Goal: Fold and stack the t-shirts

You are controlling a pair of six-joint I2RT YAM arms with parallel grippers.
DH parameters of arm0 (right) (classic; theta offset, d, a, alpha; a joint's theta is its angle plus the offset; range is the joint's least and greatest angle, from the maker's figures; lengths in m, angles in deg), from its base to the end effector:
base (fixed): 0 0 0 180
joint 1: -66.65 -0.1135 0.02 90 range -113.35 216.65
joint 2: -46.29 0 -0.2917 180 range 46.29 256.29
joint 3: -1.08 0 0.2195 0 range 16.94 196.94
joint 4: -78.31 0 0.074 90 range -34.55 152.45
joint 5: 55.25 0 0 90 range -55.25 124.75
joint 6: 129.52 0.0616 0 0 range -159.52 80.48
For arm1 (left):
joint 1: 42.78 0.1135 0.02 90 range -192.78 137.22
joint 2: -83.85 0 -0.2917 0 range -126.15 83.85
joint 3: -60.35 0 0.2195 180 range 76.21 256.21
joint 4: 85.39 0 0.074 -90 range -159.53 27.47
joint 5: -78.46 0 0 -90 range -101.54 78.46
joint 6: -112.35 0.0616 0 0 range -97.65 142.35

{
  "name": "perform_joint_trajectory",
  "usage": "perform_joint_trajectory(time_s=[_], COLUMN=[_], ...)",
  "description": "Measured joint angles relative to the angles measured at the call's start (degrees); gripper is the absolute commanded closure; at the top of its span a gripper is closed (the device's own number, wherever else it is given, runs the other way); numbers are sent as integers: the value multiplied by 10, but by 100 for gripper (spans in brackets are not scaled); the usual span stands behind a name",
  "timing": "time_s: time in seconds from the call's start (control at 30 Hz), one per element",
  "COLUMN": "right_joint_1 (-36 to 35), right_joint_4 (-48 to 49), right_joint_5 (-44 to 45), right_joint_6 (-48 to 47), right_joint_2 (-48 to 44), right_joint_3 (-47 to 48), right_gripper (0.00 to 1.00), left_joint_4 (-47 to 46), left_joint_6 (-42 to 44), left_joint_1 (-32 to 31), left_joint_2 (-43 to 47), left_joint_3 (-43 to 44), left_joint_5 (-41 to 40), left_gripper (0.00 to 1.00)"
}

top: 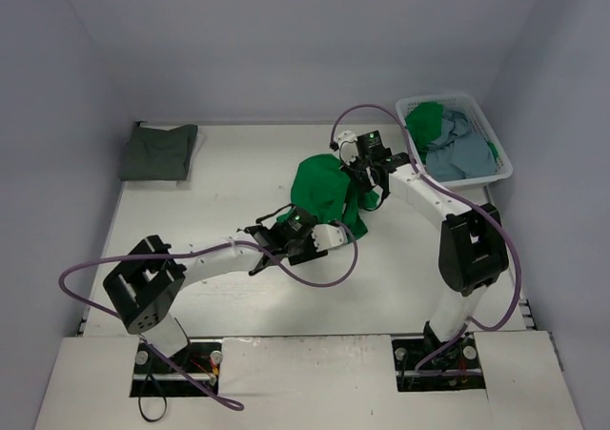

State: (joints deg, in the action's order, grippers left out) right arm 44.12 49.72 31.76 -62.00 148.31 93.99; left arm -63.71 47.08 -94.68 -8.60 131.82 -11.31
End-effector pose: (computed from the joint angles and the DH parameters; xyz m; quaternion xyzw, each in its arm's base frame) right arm 0.3726 0.1580 0.2812 -0.3541 0.8246 0.0236 0.4406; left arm 0.2078 -0.2655 0.2345 0.5685 0.7181 -0.0961 0.3898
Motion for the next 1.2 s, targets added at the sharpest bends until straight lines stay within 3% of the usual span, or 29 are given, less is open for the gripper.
perform_joint_trajectory(time_s=[0.5,0.57,0.63,0.73,1.0,1.2], right_joint_1=[0,0,0,0,0,-3], right_joint_4=[1,1,1,1,0,-21], right_joint_5=[-3,-4,-5,-5,-22,-51], right_joint_6=[2,2,2,2,0,-10], right_joint_2=[0,0,0,0,-6,-67], right_joint_3=[0,0,0,0,-1,-9], right_gripper=[100,100,100,100,100,100], left_joint_4=[-5,-7,-10,-14,-13,41], left_joint_6=[-27,-29,-30,-28,-5,18], left_joint_1=[0,0,0,0,3,57], left_joint_2=[-46,-52,-62,-77,-85,8], left_joint_3=[0,0,0,13,23,49], left_joint_5=[30,32,32,27,-21,-30], left_gripper=[55,60,82,100,100,100])
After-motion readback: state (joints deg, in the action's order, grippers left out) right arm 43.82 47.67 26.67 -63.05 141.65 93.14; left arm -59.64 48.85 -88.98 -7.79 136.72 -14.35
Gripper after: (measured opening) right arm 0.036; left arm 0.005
